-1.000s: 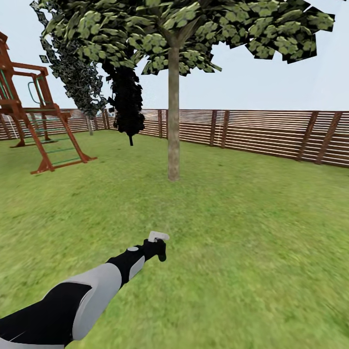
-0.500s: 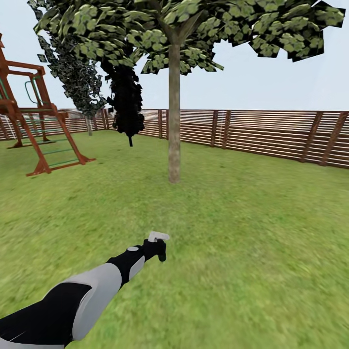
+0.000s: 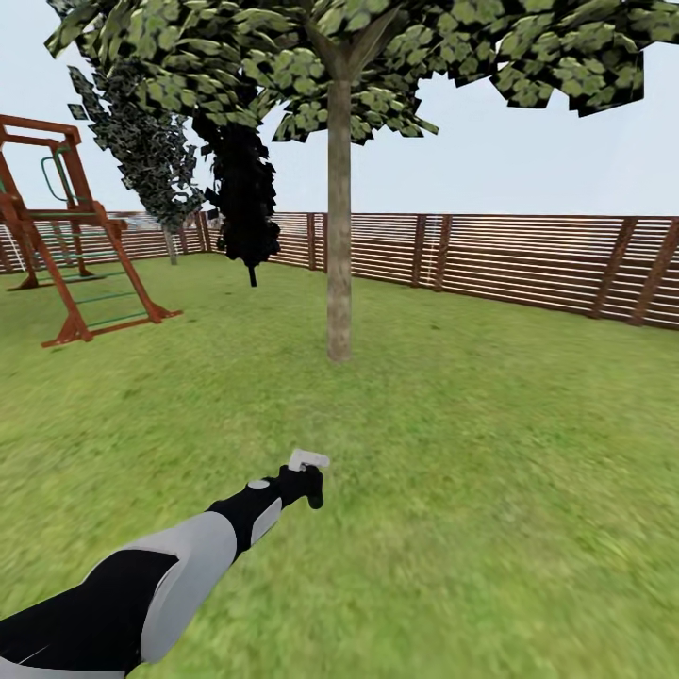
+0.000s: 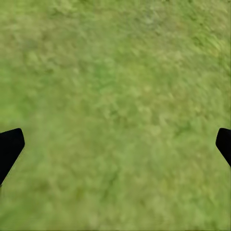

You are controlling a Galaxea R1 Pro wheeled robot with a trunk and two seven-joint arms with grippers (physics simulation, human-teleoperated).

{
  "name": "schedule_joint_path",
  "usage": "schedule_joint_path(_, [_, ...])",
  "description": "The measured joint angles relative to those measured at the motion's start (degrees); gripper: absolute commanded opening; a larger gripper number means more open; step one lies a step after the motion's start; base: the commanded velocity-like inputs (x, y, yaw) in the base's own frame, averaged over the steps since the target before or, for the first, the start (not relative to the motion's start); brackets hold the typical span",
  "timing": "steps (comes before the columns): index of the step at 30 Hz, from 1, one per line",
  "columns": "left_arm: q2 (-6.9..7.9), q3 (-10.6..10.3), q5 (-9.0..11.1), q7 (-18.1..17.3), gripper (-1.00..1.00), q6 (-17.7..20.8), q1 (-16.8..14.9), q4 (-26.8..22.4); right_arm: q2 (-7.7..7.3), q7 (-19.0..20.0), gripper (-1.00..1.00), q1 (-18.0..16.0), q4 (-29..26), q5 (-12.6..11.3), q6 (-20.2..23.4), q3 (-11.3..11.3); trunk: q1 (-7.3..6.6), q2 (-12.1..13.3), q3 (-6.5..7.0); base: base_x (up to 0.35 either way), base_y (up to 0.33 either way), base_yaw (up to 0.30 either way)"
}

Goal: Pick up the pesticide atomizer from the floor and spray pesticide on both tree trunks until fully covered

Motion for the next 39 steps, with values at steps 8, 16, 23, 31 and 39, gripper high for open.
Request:
schedule_joint_path(8, [0.00,0.0,0.0,0.0,-1.00,0.0,0.0,0.0,0.00,0.0,1.00,0.0,0.0,0.0,0.0,0.0,0.00,0.0,0.00,0.350,0.000,0.000])
schedule_joint_path(16, [0.00,0.0,0.0,0.0,-1.00,0.0,0.0,0.0,0.00,0.0,1.00,0.0,0.0,0.0,0.0,0.0,0.00,0.0,-0.02,0.350,0.000,0.000])
schedule_joint_path(23, [0.00,0.0,0.0,0.0,-1.00,0.0,0.0,0.0,0.00,0.0,1.00,0.0,0.0,0.0,0.0,0.0,0.00,0.0,-0.37,0.350,0.000,0.000])
schedule_joint_path(31, [0.00,0.0,0.0,0.0,-1.00,0.0,0.0,0.0,0.00,0.0,1.00,0.0,0.0,0.0,0.0,0.0,0.00,0.0,-0.85,0.350,0.000,0.000])
schedule_joint_path(39, [0.00,0.0,0.0,0.1,-1.00,0.0,0.0,-0.1,0.00,0.0,1.00,0.0,0.0,0.0,0.0,0.0,0.00,0.0,-0.89,0.350,0.000,0.000])
